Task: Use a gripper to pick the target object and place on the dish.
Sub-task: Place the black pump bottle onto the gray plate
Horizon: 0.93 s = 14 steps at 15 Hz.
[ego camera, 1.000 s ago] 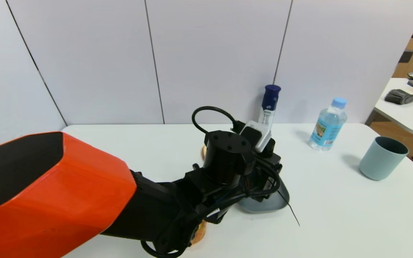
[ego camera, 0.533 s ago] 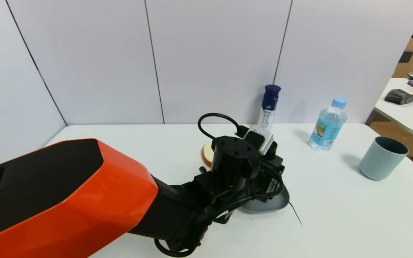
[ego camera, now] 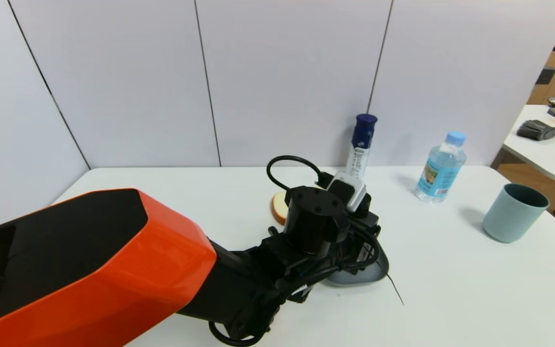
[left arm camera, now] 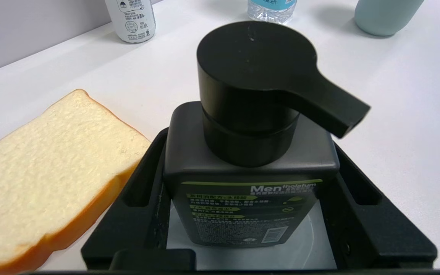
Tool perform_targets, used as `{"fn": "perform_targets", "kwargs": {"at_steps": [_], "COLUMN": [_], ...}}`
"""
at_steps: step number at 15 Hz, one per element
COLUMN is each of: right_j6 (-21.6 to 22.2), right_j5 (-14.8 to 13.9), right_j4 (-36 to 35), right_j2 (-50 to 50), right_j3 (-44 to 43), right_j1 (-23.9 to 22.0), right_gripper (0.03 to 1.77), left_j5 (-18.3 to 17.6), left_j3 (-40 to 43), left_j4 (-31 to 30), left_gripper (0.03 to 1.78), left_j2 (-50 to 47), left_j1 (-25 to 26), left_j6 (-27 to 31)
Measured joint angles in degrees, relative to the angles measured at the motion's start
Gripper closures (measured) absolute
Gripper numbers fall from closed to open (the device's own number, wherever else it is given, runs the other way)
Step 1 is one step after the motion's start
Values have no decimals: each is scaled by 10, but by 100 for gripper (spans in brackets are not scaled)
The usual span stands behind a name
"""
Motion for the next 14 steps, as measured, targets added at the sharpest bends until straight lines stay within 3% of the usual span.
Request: {"fn": "perform_targets", "kwargs": {"at_steps": [11,14], "right_j6": [0,0], "right_j5": [0,0], "right_j4": [0,0], "right_j2": [0,0], "right_j3": [0,0], "right_j1": [0,0], "right_gripper": [9,9], "left_j5": [1,1], "left_j3": [3,5], "left_j4": [0,0], "left_gripper": [72,51], "left_j2": [-2,-3], "left_j1": [2,2], "left_j6": [-1,0]}}
